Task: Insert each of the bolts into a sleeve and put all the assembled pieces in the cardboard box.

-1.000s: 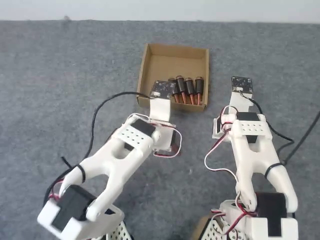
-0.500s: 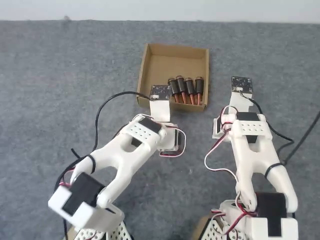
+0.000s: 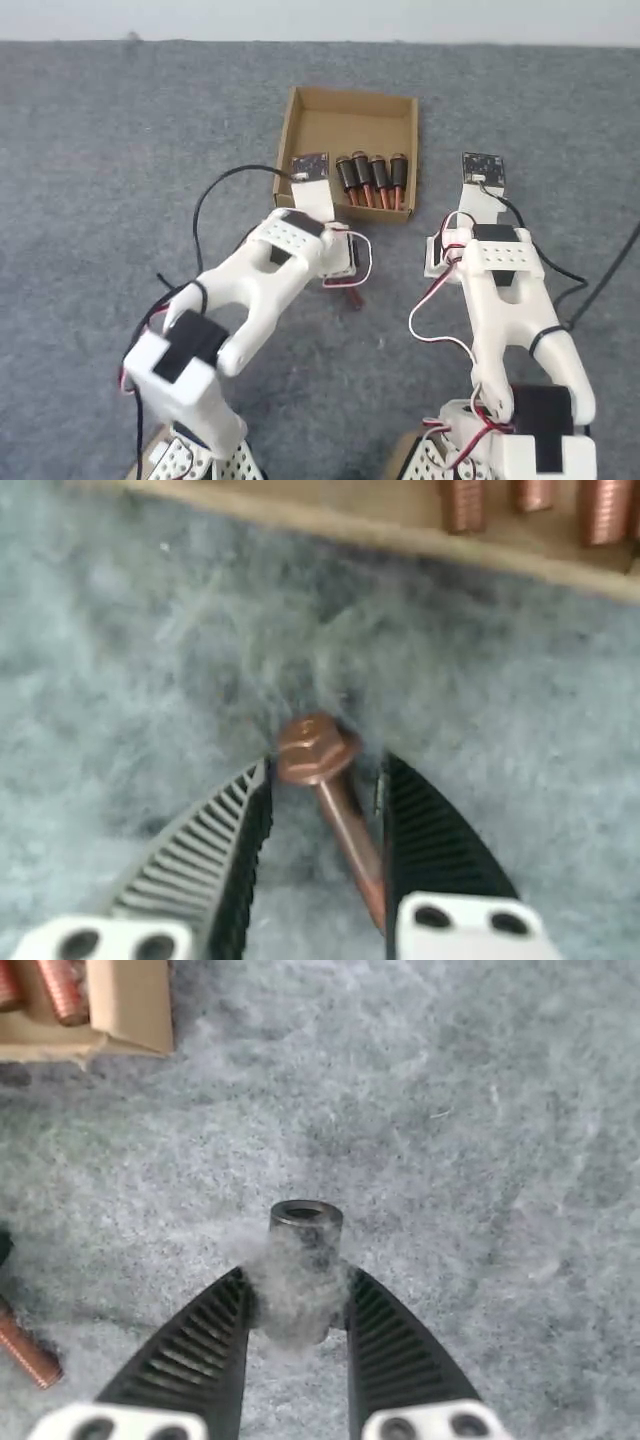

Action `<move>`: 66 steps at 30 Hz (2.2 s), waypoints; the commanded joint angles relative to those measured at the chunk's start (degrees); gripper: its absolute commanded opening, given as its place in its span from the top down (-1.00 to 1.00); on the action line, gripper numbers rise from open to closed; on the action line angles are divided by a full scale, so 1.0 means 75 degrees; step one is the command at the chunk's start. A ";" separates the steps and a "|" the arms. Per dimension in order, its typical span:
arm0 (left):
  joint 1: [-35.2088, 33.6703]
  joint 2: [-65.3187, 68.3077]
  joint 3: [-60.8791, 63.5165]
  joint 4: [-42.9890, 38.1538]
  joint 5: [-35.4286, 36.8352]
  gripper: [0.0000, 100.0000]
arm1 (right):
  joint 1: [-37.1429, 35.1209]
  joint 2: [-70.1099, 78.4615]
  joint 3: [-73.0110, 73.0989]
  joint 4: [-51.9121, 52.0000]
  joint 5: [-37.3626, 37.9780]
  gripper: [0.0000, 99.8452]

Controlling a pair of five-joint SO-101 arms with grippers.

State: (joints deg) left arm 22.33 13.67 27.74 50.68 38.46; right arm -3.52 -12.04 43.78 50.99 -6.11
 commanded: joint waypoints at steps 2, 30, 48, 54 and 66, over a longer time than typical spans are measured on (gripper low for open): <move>-0.0023 0.0363 -0.0979 0.0621 0.0082 0.78 | -0.0064 -0.0053 -0.0059 -0.0064 0.0117 0.99; -0.0141 -0.0973 -0.0369 0.0797 -0.2274 0.98 | -0.0064 -0.0064 -0.0070 -0.0064 0.0117 0.99; -0.3036 -0.1793 0.0358 -0.0469 -0.2286 0.98 | 0.0018 -0.0064 -0.0059 -0.0592 0.0105 0.99; -0.4021 -0.1735 0.0580 -0.1114 -0.2286 0.98 | -0.0018 -0.0123 -0.0082 -0.1729 0.0105 0.99; -0.4407 -0.1793 0.0944 -0.1172 -0.2848 0.98 | -0.0018 -0.0029 -0.0070 -0.5351 0.0105 0.99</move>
State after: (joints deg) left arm -10.37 4.18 35.47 42.95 18.33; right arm -3.43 -12.04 43.78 18.55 -6.11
